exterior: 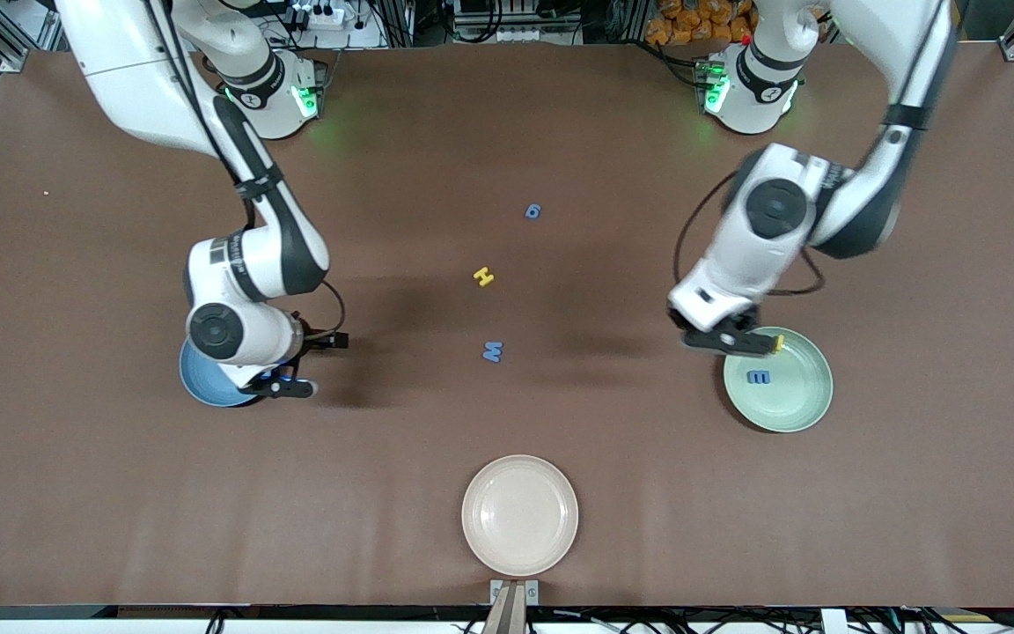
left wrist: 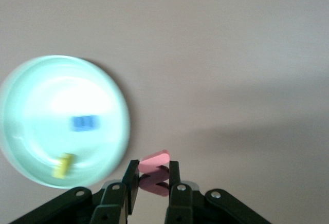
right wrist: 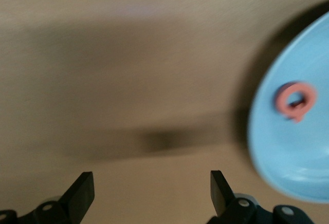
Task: Sort uppercase to blue plate, lowercase to green plate
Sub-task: 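Carry the pink w to the green plate and release it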
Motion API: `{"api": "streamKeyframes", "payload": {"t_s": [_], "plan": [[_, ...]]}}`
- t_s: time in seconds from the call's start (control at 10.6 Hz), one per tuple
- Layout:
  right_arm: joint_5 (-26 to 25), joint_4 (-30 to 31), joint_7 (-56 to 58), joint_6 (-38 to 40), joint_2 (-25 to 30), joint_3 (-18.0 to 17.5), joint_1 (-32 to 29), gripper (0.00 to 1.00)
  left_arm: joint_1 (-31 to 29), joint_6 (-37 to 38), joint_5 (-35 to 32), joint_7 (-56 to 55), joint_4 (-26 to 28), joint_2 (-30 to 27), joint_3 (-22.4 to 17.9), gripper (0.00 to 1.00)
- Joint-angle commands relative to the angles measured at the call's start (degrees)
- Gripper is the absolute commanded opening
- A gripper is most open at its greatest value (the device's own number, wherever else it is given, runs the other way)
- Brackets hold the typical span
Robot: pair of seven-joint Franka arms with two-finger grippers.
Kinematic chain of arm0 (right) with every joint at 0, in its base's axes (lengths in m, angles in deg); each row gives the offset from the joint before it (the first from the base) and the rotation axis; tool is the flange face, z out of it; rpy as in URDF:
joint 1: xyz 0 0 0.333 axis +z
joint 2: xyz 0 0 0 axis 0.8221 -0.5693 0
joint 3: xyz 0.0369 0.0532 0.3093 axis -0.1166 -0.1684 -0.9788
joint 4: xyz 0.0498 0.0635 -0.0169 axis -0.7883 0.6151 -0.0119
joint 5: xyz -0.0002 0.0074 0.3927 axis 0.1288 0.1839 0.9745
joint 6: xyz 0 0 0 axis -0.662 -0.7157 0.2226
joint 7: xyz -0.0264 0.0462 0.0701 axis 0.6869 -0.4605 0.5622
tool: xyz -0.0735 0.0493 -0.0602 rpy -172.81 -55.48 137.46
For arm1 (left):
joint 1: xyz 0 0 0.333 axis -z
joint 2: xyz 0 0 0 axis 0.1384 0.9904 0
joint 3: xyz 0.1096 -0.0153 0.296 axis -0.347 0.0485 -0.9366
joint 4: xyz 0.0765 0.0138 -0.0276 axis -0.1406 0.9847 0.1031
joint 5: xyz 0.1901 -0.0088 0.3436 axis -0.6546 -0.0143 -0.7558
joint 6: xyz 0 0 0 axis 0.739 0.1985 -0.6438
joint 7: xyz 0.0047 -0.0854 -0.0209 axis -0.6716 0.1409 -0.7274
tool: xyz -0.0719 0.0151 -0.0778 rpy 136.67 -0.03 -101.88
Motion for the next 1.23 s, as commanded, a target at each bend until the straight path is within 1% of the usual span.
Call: {"api": "streamKeyframes", "payload": {"t_s": [0.0,0.09,0.19,0.28,0.38,0.47,0.57,0.66,0.76,0.85,1.04,1.14], "plan": [[0.6,-0.2,-12.6,-0.4,0.4,0.3,6.9,1.0,-1.2,0.6,3.5,12.7,-2.3,3.0,-7.8,0.04],[0.7,-0.2,-17.3,-1.3,0.4,0.3,9.2,1.0,-1.2,0.6,6.0,14.8,-2.4,3.8,-9.4,0.05],[0.7,-0.2,-23.2,-1.8,0.2,0.3,12.7,1.0,-1.2,0.5,6.7,14.9,-3.7,5.4,-10.9,0.12],[0.8,-0.2,-28.7,-2.7,0.0,0.3,15.5,1.0,-0.9,0.2,6.7,14.9,-4.3,6.4,-11.7,0.44],[2.0,-0.2,-33.2,-3.1,-0.2,0.3,17.9,1.0,-0.5,0.0,6.6,14.9,-4.8,6.4,-12.1,0.99],[7.0,0.1,-36.3,-5.9,-0.9,0.3,19.7,1.0,-0.2,0.1,6.5,15.1,-5.3,6.1,-13.1,1.0],[11.9,0.2,-39.3,-9.0,-1.8,0.3,21.6,1.0,0.2,0.1,6.5,15.0,-5.9,5.6,-13.2,1.0],[14.0,0.2,-42.9,-12.1,-2.5,0.3,23.1,1.0,0.3,1.2,6.3,14.9,-7.4,4.6,-13.6,1.0],[14.1,0.4,-47.1,-14.0,-2.9,0.3,23.8,1.0,0.3,4.3,6.3,15.0,-8.7,2.5,-13.6,1.0],[14.1,0.4,-49.6,-14.4,-2.9,0.4,24.3,1.0,1.0,9.4,6.7,15.0,-11.5,0.9,-13.6,1.0],[14.1,1.2,-51.4,-14.0,-2.7,0.4,24.4,1.0,2.0,22.1,6.8,14.9,-20.0,-1.4,-13.6,1.0],[14.1,1.3,-55.3,-14.1,-2.6,0.4,25.1,1.0,2.7,27.5,7.0,15.0,-23.5,-2.6,-13.7,1.0]]}}
